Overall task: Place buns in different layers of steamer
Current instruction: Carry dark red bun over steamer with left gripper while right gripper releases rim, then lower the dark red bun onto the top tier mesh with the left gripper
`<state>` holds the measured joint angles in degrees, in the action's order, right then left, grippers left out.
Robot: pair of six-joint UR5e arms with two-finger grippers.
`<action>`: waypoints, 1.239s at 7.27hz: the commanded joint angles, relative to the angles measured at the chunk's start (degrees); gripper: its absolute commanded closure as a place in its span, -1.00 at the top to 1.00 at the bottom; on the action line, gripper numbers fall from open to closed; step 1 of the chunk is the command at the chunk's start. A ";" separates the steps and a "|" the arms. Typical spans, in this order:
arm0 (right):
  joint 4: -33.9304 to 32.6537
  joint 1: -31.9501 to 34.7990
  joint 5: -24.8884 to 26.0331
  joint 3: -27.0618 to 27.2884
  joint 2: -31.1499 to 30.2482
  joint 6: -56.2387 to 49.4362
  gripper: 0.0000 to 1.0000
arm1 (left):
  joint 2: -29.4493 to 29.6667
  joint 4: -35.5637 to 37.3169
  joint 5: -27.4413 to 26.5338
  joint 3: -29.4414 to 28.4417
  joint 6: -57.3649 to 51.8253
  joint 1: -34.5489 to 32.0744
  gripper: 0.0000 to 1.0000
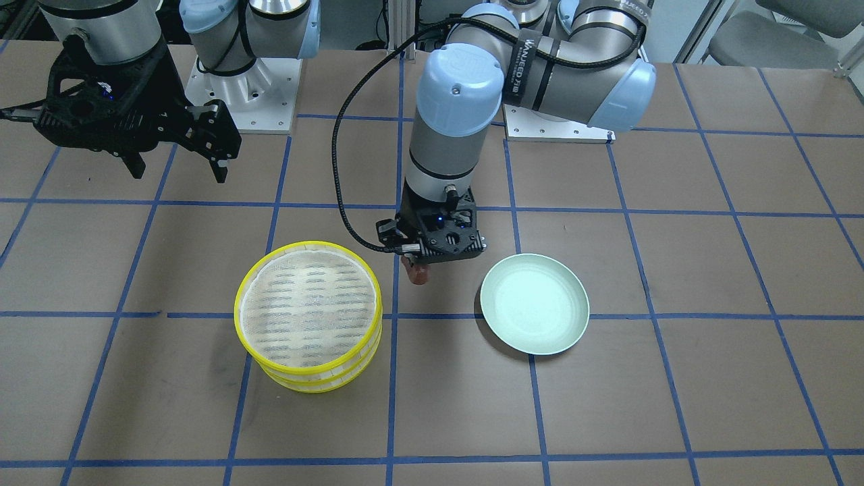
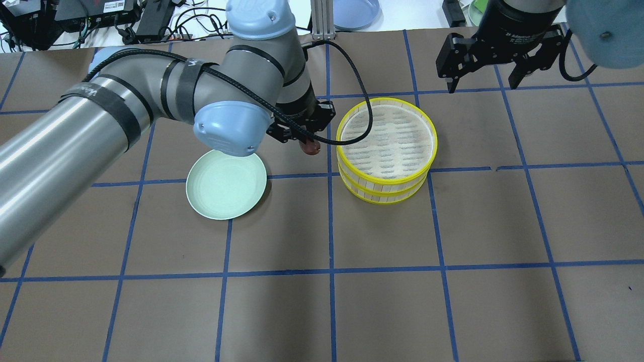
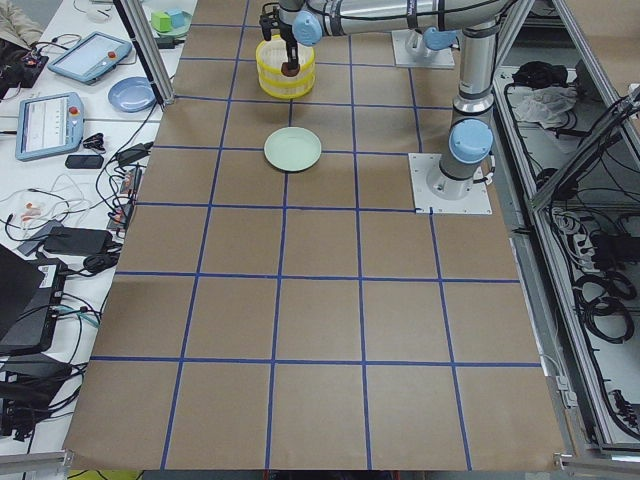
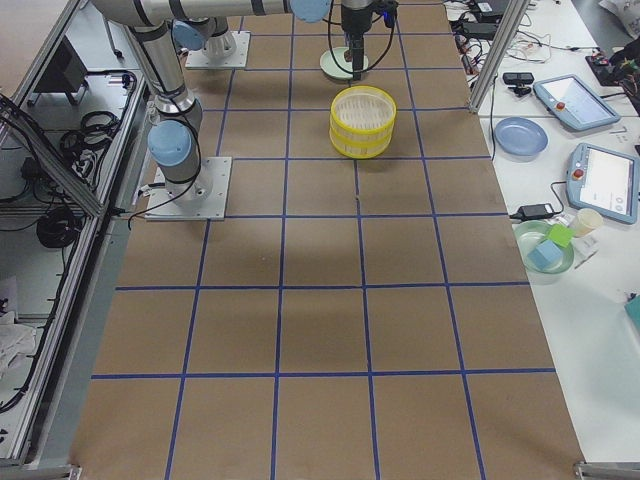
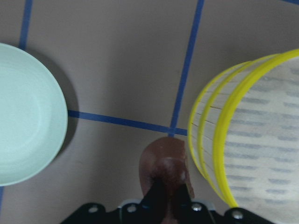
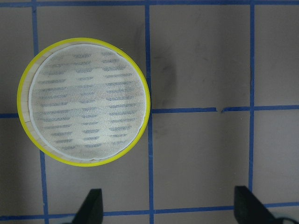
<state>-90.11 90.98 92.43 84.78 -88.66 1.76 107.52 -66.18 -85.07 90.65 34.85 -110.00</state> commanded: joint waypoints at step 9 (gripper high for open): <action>2.22 -0.19 -2.26 -0.06 0.33 -0.27 1.00 | 4.46 6.60 3.69 -3.28 10.08 -4.00 0.98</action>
<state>-87.88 90.80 90.12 84.67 -88.34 1.38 113.41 -59.31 -80.32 87.54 46.67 -114.41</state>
